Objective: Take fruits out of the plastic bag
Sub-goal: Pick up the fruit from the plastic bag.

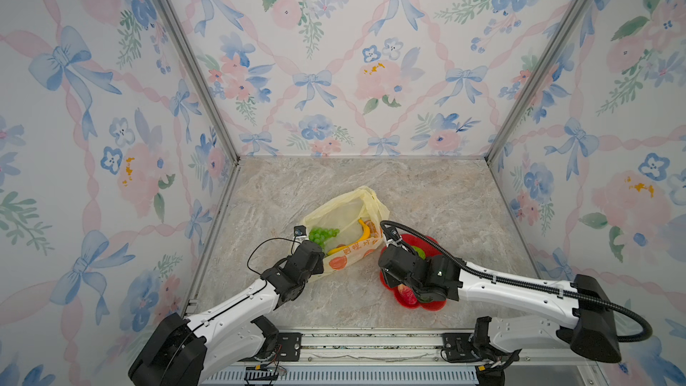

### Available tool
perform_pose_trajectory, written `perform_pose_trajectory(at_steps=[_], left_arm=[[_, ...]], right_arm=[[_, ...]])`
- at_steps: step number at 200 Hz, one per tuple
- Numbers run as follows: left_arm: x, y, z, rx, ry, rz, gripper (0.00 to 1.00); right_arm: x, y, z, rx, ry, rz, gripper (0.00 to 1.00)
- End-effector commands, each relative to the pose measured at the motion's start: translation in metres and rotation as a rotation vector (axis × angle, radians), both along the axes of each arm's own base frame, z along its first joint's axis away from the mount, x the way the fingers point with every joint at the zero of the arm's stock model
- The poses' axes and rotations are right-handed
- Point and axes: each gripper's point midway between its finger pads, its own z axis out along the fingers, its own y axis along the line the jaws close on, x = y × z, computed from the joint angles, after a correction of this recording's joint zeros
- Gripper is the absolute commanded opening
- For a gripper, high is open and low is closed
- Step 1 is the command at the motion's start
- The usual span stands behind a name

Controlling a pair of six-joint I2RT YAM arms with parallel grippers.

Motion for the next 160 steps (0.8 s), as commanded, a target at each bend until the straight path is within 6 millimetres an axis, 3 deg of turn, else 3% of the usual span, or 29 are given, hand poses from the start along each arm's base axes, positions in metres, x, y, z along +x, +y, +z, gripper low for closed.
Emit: perform_pose_trajectory(at_steps=[1, 67, 74, 100, 132, 160], left_arm=[[-0.005, 0.001, -0.011, -0.021, 0.031, 0.007, 0.00], [-0.006, -0.014, -0.022, -0.069, 0.067, -0.021, 0.00], [-0.006, -0.014, -0.024, -0.064, 0.072, -0.023, 0.00], [-0.009, -0.012, -0.027, -0.062, 0.079, -0.016, 0.00], [-0.010, -0.011, -0.031, -0.060, 0.089, -0.010, 0.00], [-0.012, -0.004, -0.031, -0.061, 0.074, 0.028, 0.00]], right_arm=[[0.010, 0.023, -0.004, 0.060, 0.063, 0.004, 0.61], [0.054, 0.080, -0.015, 0.174, 0.169, 0.007, 0.61], [0.056, 0.085, -0.029, 0.153, 0.195, 0.008, 0.61], [0.062, 0.104, -0.046, 0.166, 0.241, 0.028, 0.58], [0.067, 0.115, -0.065, 0.151, 0.270, 0.041, 0.57], [0.071, 0.108, -0.084, 0.123, 0.300, 0.010, 0.57]])
